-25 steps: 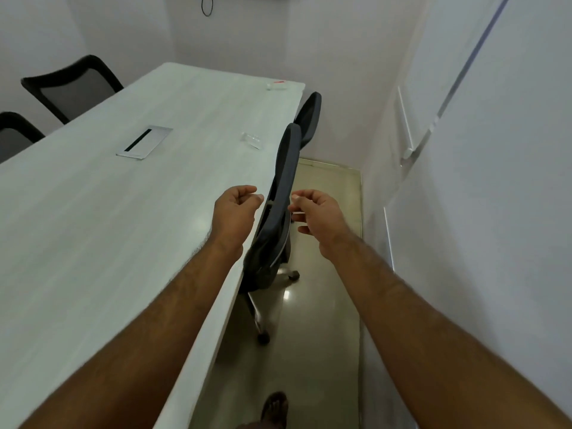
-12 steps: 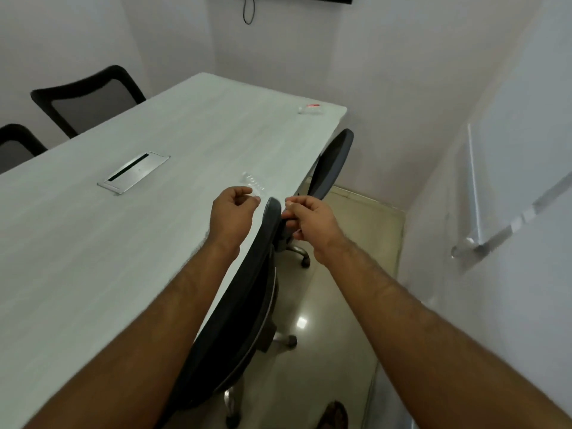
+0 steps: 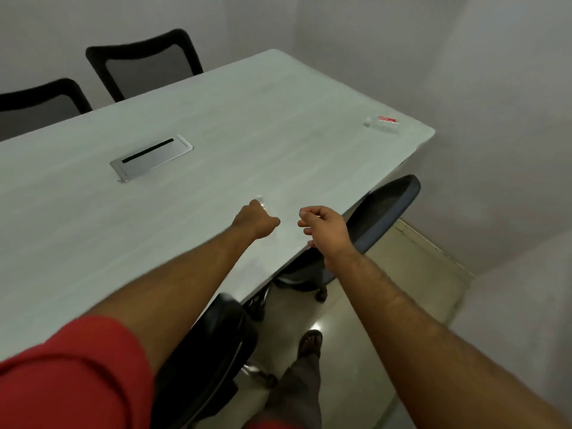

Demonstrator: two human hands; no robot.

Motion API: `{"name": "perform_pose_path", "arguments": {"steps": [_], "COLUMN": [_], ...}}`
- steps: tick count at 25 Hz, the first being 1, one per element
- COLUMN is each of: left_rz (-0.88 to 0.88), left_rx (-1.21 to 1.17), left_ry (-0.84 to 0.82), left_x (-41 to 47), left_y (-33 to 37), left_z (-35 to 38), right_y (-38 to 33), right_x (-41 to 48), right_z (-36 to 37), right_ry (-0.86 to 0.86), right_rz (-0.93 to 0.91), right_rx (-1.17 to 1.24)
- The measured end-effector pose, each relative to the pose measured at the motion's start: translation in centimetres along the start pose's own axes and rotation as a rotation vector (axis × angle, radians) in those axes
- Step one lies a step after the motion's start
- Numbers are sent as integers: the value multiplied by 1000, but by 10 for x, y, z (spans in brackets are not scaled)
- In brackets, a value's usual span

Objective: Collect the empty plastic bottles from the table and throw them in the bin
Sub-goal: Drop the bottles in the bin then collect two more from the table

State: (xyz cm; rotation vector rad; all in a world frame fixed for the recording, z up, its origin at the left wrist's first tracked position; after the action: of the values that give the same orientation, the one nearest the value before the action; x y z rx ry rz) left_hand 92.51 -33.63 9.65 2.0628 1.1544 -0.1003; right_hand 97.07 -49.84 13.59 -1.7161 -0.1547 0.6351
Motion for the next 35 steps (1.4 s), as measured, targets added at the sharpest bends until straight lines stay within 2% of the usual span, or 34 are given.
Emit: {"name": "perform_pose_path", "arguments": {"steps": [2,3,6,8,12,17,20,24,29,35], "left_rz": [-89,-150,-344,-376,-291,-194,-230,-303,-387,-362], "left_rx": [196,212,124,43,-144,-350,-385,-433,-448,-304], "left_ry": [80,96,101,130,180,252,297,212,275,341], "left_x": [50,69,110,122,136,178,203,244,305,397], "left_y": [6,5,8,21,93,223,302,382,417,432], "left_z": [25,36,64,76,100,152,190,237,245,264], "right_y": [4,6,3,-4,-27,-54,-61,-78,-80,-73], "right_x": [59,80,142,175,243,344,410,498,584,679], "right_z": [-5,-7,-20,-30,-61,-152,-225,-301,-314,-296], "right_ry": [-67,-94,-182,-228,-299,-329,-336,-326,-360,-325], "right_rz": [49,74,124,140,143,88,107,92,-32,-151], "right_rx": [-53,-72,-117,-123,-127,-124,-164,-234,-364,-567]}}
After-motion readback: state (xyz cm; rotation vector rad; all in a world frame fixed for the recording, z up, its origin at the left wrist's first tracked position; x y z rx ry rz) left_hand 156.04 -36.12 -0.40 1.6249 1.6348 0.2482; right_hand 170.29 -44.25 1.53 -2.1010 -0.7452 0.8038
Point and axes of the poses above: each hand's wrist, its own x-axis towards the middle knuckle, its own z-axis out of the palm, y = z × x, the point moved 2 cm from there along x, towards the middle knuckle, and after that the axes turned 3 degrees about -z, right-handed, at the moved point
